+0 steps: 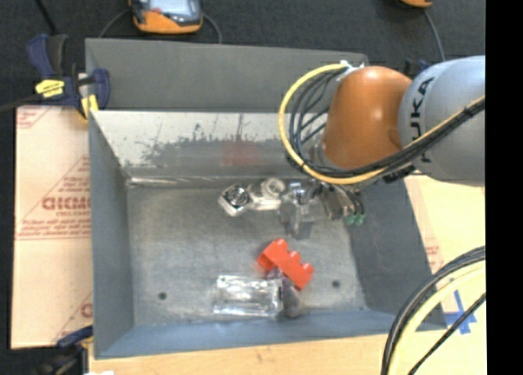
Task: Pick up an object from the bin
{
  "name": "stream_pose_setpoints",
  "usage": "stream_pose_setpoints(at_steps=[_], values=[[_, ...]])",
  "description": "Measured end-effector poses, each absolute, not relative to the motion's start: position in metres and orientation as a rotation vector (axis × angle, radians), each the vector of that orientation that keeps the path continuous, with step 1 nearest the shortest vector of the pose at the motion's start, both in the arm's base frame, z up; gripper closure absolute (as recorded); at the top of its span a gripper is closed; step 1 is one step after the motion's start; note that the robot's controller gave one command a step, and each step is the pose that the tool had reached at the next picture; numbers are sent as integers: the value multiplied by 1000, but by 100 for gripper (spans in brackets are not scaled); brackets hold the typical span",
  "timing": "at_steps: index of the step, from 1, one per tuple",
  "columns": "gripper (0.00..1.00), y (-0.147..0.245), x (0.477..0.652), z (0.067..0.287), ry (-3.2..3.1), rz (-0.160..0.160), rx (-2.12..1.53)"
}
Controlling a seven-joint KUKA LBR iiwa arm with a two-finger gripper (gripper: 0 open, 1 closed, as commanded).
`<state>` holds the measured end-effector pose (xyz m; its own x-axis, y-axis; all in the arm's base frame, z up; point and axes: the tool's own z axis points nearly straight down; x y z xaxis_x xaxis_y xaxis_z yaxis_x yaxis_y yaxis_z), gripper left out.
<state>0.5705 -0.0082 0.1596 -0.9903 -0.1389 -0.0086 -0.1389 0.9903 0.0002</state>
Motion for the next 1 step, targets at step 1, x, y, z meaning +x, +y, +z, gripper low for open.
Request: stream_pose_setpoints(at_steps=[1], values=[[100, -27, 538, 151, 3065, -1, -688]])
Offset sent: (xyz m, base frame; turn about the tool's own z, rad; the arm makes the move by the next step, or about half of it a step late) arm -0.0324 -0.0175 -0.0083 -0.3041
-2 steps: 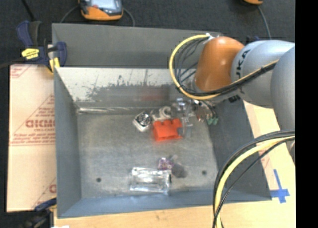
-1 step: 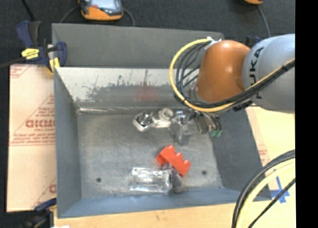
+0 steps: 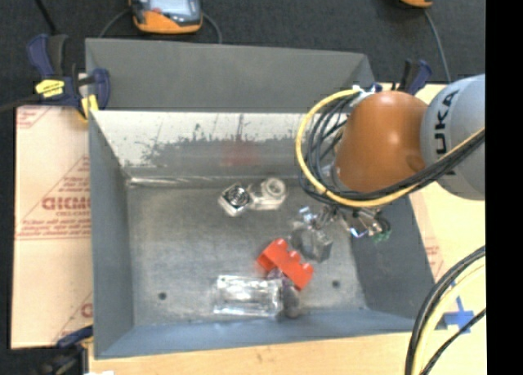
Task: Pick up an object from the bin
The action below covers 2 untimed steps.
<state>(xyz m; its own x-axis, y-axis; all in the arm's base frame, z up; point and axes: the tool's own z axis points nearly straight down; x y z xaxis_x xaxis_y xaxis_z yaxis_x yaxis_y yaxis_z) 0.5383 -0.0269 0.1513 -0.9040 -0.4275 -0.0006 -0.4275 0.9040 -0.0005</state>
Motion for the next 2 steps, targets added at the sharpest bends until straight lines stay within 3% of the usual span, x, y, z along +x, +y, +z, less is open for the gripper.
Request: stream_pose_setpoints(at_steps=[1, 2], values=[[0, -27, 539, 152, 3063, -1, -688], [0, 6, 519, 69, 3109, 0, -491]])
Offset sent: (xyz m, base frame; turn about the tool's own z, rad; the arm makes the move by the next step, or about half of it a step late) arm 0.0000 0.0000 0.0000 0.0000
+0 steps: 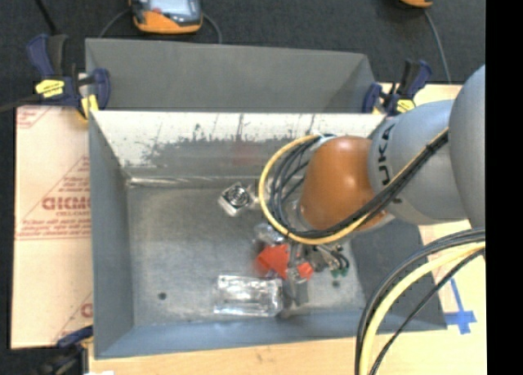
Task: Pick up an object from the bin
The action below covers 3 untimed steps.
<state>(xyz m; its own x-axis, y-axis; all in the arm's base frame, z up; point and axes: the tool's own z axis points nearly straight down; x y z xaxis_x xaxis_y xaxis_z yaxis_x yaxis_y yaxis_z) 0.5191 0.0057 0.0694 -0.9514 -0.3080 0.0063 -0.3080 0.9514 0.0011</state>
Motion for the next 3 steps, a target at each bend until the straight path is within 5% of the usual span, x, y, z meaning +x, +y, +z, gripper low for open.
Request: stream_pose_setpoints(at_steps=[1, 2, 3], values=[[100, 6, 521, 71, -3108, 0, 493], [0, 5, 521, 71, -3107, 1, 495], [0, -67, 523, 71, -3124, 6, 382]])
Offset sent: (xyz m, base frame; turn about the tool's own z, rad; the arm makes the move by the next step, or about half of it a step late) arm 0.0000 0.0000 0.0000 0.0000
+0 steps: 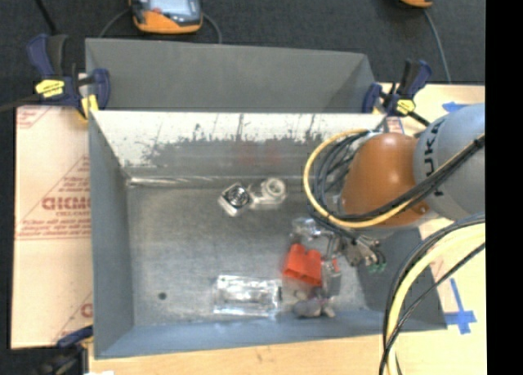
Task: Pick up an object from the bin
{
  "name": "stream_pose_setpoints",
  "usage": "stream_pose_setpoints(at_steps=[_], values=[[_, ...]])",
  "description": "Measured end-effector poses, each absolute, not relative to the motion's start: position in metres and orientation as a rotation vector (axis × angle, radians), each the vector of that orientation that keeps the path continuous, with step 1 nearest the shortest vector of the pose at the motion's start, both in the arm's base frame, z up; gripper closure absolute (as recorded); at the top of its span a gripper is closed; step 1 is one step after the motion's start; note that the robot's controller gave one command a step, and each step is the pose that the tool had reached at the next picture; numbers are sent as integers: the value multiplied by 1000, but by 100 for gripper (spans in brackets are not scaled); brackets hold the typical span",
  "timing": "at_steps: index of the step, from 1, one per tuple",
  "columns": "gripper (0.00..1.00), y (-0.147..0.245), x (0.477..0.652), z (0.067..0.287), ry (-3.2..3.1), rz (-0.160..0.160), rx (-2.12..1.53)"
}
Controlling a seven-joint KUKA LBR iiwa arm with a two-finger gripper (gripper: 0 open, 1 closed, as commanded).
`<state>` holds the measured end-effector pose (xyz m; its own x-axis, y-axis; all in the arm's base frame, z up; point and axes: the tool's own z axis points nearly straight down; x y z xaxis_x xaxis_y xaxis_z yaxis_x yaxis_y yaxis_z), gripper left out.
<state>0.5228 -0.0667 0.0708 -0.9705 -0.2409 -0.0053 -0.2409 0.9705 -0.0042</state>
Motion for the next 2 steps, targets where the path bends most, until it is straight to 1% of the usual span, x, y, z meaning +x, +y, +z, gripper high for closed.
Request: stream_pose_setpoints(at_steps=[1, 2], values=[[100, -62, 523, 71, 3111, -2, -393], [100, -75, 499, 230, 3106, -6, -398]])
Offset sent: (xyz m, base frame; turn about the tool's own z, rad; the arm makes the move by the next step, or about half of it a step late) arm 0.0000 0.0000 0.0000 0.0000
